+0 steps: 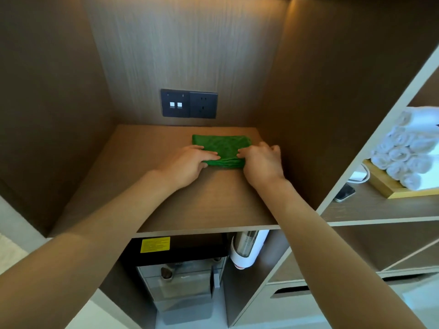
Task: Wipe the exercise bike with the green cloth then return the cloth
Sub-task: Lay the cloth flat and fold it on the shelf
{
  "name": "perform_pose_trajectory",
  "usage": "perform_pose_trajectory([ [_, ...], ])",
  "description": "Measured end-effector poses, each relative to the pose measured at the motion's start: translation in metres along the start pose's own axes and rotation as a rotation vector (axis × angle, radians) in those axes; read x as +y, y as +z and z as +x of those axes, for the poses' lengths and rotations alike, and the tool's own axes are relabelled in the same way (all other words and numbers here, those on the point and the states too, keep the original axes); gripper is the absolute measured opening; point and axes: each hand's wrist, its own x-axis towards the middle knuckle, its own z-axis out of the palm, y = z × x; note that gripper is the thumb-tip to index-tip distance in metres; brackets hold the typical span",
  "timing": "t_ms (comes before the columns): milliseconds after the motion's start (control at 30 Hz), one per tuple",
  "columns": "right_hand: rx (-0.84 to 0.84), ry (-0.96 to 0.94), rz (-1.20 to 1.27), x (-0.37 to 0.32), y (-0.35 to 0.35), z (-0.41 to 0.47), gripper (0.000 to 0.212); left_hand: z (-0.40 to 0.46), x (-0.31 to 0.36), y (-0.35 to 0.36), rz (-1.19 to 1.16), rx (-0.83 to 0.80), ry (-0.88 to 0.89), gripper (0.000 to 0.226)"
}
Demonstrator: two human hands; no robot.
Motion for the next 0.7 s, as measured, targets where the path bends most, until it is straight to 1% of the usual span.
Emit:
perform_pose_trajectory([
  [100,-0.041,0.061,-0.048,-0.008,-0.007,0.005,0.033,0.013,0.010,-0.002,0.133,-0.029,0.008,0.043],
  [167,-0.060,0.064,-0.086,-0.008,-0.005,-0.002,0.026,0.009,0.014,-0.002,0.205,-0.013,0.034,0.045],
  [233,-0.052,-0.003,-0.040,-0.005,0.001,-0.012,0.037,-0.003,0.014,0.001,0.196,-0.002,0.050,0.050],
  [267,-0.060,-0.058,0.033,-0.003,0.003,-0.016,0.044,-0.010,0.014,0.002,0.175,-0.016,0.052,0.053],
  [333,-0.160,-0.152,0.195,-0.002,0.006,-0.021,0.054,-0.017,0.011,0.005,0.144,-0.079,0.046,0.061],
  [367,-0.220,-0.167,0.237,-0.003,0.007,-0.021,0.058,-0.017,0.011,0.005,0.131,-0.111,0.042,0.063],
  [433,-0.271,-0.141,0.247,0.001,0.012,-0.020,0.062,-0.011,0.011,0.004,0.113,-0.144,0.037,0.065],
  [600,-0.278,-0.072,0.184,0.014,0.018,-0.004,0.070,0.015,0.016,0.009,0.150,-0.201,0.049,0.068],
  [700,-0.287,-0.038,0.208,0.021,0.022,0.010,0.075,0.034,0.020,0.012,0.166,-0.203,0.038,0.070],
])
